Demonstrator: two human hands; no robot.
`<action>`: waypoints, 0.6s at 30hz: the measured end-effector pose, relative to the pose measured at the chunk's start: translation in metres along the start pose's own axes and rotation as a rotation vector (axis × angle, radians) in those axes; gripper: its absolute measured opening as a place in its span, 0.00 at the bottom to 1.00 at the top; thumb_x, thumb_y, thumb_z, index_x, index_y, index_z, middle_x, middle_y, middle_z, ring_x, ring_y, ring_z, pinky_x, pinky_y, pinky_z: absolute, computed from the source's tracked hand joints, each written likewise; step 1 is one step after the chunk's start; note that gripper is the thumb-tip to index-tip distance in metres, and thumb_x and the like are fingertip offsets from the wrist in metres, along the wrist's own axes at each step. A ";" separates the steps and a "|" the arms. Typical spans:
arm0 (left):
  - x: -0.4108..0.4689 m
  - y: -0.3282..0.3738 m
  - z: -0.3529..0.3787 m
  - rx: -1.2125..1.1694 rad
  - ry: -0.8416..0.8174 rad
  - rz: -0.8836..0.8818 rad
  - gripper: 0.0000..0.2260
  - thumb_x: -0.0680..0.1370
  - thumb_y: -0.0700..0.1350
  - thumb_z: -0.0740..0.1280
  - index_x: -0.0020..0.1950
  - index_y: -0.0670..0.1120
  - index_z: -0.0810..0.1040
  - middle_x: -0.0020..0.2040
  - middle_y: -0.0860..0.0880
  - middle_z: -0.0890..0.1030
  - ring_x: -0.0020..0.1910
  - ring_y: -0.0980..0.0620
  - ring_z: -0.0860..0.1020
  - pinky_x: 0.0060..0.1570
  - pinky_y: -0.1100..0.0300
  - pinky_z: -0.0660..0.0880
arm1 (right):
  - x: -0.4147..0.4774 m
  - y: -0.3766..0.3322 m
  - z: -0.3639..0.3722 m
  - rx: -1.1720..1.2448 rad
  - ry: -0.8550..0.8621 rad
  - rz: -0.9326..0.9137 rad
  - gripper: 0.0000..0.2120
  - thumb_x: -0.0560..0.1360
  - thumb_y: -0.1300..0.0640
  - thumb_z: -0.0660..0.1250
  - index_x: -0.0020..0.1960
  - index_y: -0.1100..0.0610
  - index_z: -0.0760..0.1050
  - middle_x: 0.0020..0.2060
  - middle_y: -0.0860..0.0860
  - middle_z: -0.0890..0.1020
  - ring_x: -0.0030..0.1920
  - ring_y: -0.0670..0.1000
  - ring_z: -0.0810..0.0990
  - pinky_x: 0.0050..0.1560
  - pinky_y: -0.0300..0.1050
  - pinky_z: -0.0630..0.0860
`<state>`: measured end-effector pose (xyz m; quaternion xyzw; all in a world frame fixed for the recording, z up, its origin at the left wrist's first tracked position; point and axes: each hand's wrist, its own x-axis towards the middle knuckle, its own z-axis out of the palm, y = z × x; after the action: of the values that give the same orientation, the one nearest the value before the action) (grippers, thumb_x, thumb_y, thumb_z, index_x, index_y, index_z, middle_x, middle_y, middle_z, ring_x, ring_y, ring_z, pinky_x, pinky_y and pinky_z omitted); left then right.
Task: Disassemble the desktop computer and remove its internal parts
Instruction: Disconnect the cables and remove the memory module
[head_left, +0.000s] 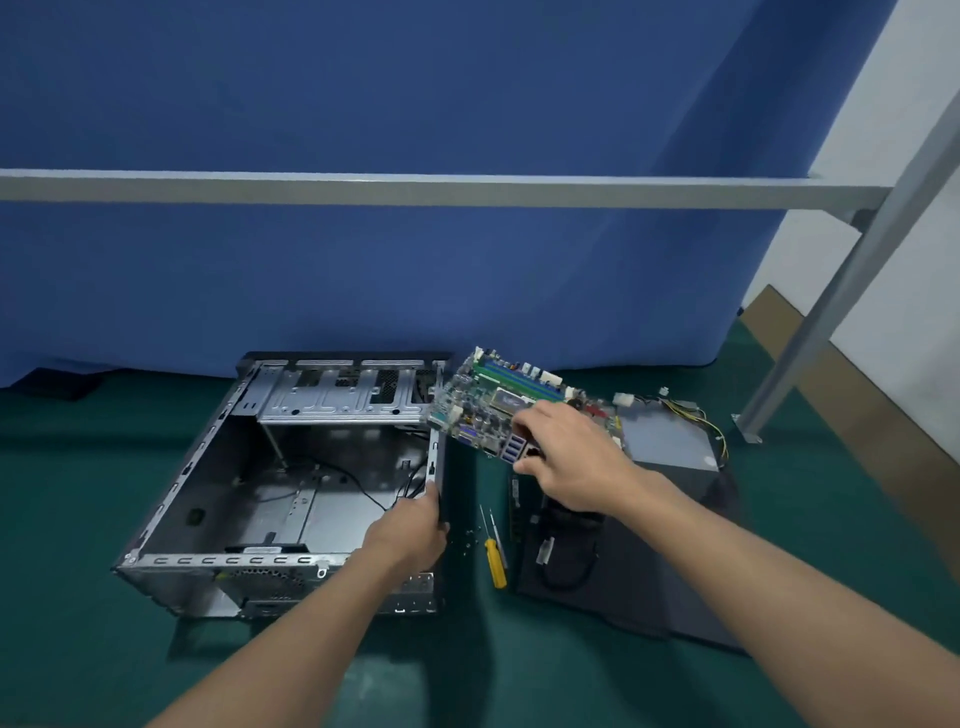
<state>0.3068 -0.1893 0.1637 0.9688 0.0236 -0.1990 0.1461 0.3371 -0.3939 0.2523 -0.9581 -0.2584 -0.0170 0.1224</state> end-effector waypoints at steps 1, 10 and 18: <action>0.001 0.001 -0.001 0.021 -0.011 -0.007 0.18 0.81 0.47 0.60 0.70 0.45 0.63 0.61 0.42 0.76 0.60 0.40 0.75 0.52 0.49 0.73 | -0.004 0.009 0.008 -0.023 0.005 0.002 0.19 0.76 0.49 0.67 0.62 0.56 0.69 0.54 0.50 0.73 0.57 0.52 0.71 0.55 0.49 0.71; 0.019 0.016 -0.007 0.166 -0.004 0.046 0.29 0.79 0.40 0.58 0.79 0.39 0.51 0.80 0.46 0.50 0.79 0.49 0.49 0.75 0.51 0.56 | -0.025 0.073 0.063 -0.165 -0.103 0.042 0.22 0.76 0.51 0.68 0.65 0.58 0.68 0.58 0.52 0.74 0.56 0.51 0.71 0.46 0.47 0.77; 0.031 0.024 -0.015 0.234 -0.053 0.031 0.30 0.78 0.36 0.58 0.78 0.38 0.51 0.80 0.44 0.48 0.79 0.47 0.49 0.75 0.51 0.57 | -0.044 0.099 0.097 -0.186 -0.169 0.193 0.20 0.73 0.55 0.71 0.62 0.56 0.71 0.56 0.50 0.76 0.55 0.51 0.70 0.35 0.43 0.74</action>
<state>0.3437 -0.2080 0.1712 0.9739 -0.0188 -0.2234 0.0357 0.3453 -0.4744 0.1320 -0.9837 -0.1719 0.0513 0.0118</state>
